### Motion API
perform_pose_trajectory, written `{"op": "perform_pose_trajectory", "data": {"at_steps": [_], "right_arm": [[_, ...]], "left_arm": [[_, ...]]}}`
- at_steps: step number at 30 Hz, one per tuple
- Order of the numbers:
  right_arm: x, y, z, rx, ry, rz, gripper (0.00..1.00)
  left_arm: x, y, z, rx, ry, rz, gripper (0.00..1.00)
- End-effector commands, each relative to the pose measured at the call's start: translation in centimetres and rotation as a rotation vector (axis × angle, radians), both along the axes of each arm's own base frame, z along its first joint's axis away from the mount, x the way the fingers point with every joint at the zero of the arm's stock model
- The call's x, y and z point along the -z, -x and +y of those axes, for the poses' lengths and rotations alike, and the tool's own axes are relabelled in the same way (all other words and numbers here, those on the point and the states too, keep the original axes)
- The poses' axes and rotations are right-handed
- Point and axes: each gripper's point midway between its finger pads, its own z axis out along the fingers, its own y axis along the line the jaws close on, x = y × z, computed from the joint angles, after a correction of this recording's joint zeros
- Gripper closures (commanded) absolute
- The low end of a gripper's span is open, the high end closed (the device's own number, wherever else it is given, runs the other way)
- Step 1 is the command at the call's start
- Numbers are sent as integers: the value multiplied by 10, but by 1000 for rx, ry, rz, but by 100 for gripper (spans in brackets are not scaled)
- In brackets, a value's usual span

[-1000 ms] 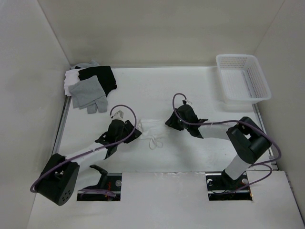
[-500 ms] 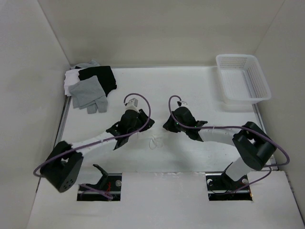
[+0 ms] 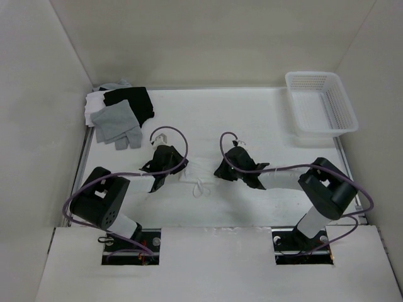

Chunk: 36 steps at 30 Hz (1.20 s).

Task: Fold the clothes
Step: Fold the tank top

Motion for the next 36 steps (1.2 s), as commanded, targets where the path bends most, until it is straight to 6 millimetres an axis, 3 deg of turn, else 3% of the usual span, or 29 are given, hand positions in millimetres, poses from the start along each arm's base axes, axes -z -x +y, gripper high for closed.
{"op": "perform_pose_trajectory", "data": {"at_steps": [1,5,9,14,18,20,23,24,26,29,32,34,36], "right_arm": [[7,9,-7,11,26,11,79],[-8,8,-7,6,0,-27,66],[-46,4,-4,-19,-47,-115,53],[-106,6,-9,-43,-124,-253,44],[-135,7,-38,-4,-151,-367,40],[-137,7,-60,43,-145,-410,49],[-129,8,-94,133,-142,-450,82],[-124,8,-106,167,-134,-457,88],[-113,5,-127,243,-116,-457,90],[-102,-2,-148,331,-102,-468,81],[-99,-6,-157,365,-105,-492,53],[-93,-9,-164,394,-97,-507,43],[-87,-10,-170,419,-98,-510,40]], "left_arm": [[-15,-14,-4,-7,39,-76,79],[-49,-7,-14,39,105,-166,69],[-76,10,-3,35,122,-228,60],[-76,26,24,-9,50,-209,54],[-65,38,39,-19,-18,-177,50],[-65,44,43,-14,-26,-178,47],[-72,52,49,-23,-19,-214,43],[-75,53,54,-39,-20,-222,42],[-73,52,66,-78,-31,-212,41],[-67,49,83,-138,-40,-152,39],[-62,50,85,-146,-36,-100,37],[-62,51,83,-142,-26,-96,36],[-62,52,83,-143,-17,-100,36]]}}
